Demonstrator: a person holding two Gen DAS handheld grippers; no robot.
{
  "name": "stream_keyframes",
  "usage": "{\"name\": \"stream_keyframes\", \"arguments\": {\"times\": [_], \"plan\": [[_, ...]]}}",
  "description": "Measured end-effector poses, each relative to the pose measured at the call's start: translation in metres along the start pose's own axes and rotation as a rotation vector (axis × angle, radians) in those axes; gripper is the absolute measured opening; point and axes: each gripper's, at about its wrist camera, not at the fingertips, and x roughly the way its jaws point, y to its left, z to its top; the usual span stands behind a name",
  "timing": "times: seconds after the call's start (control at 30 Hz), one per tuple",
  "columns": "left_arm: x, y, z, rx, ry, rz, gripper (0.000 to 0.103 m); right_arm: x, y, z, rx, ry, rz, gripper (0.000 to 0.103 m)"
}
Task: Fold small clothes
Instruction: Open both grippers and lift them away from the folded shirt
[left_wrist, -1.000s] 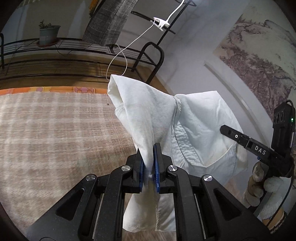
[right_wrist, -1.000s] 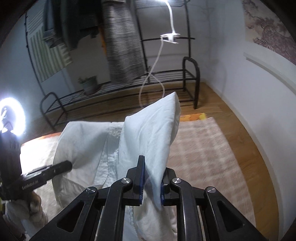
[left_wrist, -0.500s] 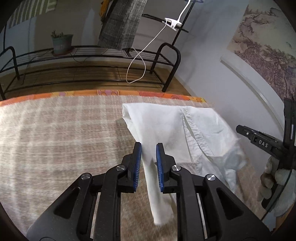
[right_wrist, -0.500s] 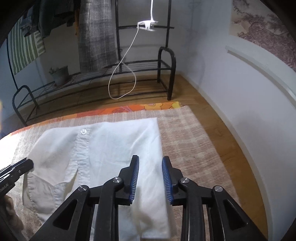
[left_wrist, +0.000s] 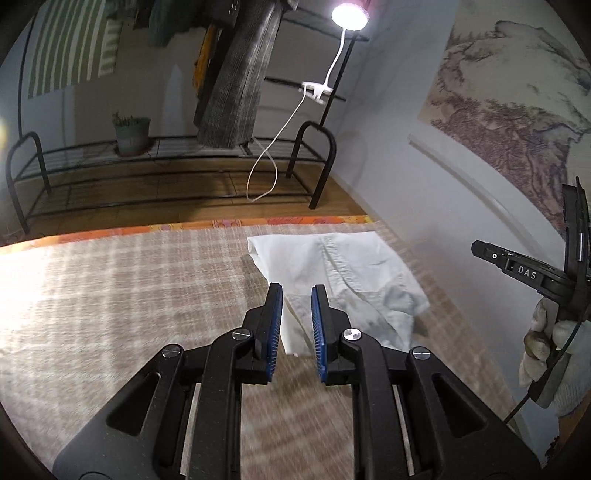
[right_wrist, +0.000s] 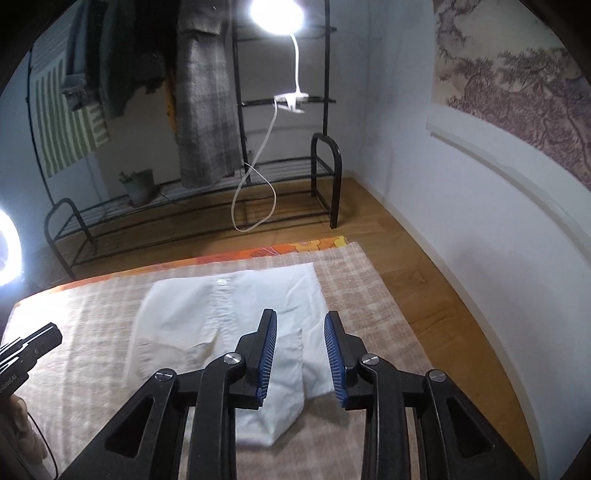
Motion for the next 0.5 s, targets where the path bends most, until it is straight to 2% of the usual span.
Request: {"name": "stream_keyframes", "arguments": {"times": [0.23, 0.5], "plan": [[-0.081, -0.018, -0.011, 0.05, -0.061, -0.019, 0.013, -0.069, 0.023, -0.012, -0.004, -0.043, 0.032, 0.027], [-0.164, -0.026, -0.038, 0.085, -0.11, -0.052, 0.013, -0.147, 0.048, -0.047, 0.037, -0.073, 0.107, 0.027]]}}
